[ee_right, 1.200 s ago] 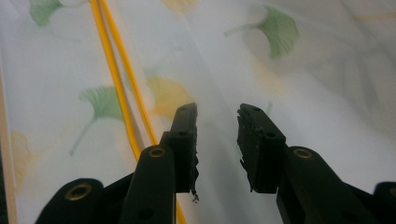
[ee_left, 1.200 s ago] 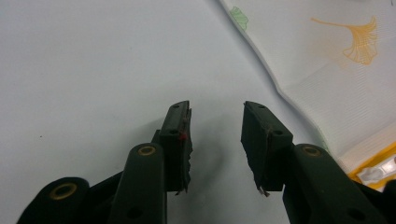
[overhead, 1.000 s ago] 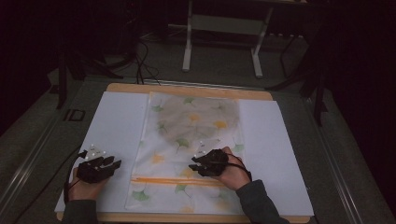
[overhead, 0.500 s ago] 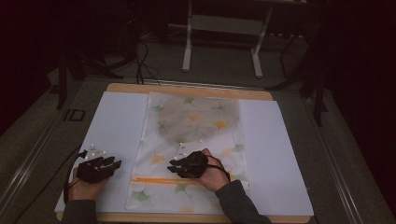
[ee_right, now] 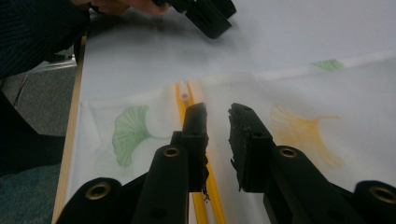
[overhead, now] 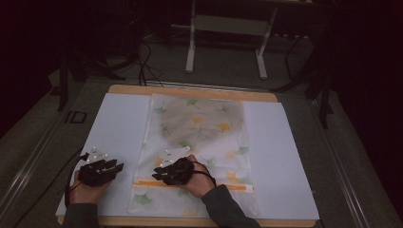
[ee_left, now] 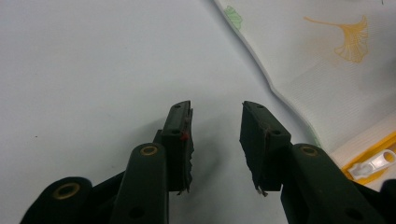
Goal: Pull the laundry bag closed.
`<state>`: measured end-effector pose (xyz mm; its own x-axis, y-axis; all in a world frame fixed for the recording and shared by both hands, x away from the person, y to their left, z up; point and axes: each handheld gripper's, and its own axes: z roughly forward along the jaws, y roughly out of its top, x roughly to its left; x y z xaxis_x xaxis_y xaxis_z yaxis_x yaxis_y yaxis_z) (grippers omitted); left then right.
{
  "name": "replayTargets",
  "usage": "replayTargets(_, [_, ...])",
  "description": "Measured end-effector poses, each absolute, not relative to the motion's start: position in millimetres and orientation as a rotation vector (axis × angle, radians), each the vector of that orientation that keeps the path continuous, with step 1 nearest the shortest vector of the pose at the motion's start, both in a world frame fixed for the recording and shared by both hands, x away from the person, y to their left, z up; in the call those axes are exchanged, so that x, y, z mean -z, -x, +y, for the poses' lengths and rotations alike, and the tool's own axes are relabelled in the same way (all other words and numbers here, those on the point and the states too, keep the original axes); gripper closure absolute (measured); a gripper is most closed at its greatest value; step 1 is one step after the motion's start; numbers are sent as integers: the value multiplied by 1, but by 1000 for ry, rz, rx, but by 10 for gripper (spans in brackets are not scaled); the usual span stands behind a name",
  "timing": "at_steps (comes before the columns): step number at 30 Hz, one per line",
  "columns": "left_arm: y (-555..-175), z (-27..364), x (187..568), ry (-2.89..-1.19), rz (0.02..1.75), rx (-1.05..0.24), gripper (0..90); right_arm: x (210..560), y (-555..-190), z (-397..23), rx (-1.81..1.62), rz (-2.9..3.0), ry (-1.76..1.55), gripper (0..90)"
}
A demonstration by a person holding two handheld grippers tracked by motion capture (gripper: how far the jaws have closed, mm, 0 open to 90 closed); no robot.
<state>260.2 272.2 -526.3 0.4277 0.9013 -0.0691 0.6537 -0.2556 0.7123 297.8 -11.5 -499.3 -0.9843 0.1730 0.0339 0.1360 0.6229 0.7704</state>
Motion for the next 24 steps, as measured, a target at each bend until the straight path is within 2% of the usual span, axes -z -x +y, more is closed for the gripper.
replayTargets(24, [-261, 272, 527, -2008, 1303, -464, 639, 522, -291, 32, -1293, 2855, -189, 765])
